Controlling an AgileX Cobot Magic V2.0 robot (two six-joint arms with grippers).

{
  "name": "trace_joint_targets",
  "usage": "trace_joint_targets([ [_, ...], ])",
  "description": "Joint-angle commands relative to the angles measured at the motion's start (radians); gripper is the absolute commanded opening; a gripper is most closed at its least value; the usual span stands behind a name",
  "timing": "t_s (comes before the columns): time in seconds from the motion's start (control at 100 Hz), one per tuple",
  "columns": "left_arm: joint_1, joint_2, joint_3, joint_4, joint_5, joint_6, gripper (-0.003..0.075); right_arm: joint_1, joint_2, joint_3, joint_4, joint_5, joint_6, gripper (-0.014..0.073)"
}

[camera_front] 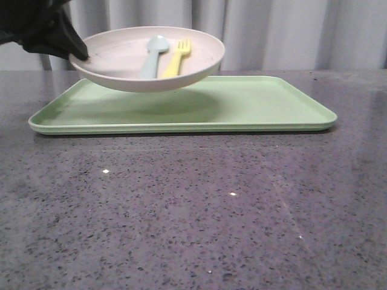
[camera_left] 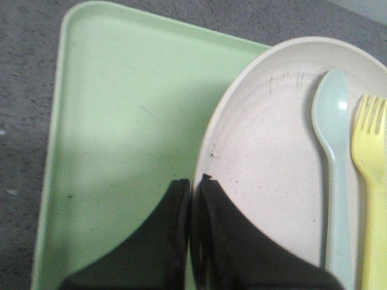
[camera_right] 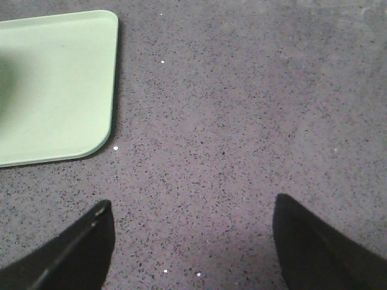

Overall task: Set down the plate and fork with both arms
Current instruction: 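Carry the plate with the left gripper over the green tray, then lower the plate onto the tray and open the left gripper, then withdraw the left gripper and move the right gripper above the plate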

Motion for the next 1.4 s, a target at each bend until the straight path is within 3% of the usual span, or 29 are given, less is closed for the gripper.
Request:
trace_joint_targets([
  [0.0,-0.028,-0.009,-0.039,-0.068,-0.116,-0.006,-0.0021,0.001,0.01,-0.036,-0.005,-0.052,-0.001,0.0549],
  [0.14,-0.061,0.031,-0.039,-0.083,-0.171,-0.006,-0.0021,0.001,0.01,-0.036,-0.005,-0.052,-0.001,0.0549],
  [0.66,-0.066,0.086,-0.039,-0.083,-0.155,-0.006,-0.0014,0.001,0.01,-0.036,-0.003,-0.049,-0.001,0.0549],
  [0.75,-0.066,0.086,-0.039,-0.083,-0.152,-0.006,0.0046,0.001,0.01,-0.036,-0.003,-0.049,-0.001,0.0549],
  [0.98,-0.066,0.083,-0.039,-0.081,-0.152,-0.006,0.0294,0.001,0.01,-0.036,-0.002,-0.045,-0.001,0.0549],
  [1.39,-0.037,-0.067,-0.014,0.035,-0.117,-0.006,0.0303,0.006,0.01,-0.036,0.002,-0.06,-0.001,0.0549],
])
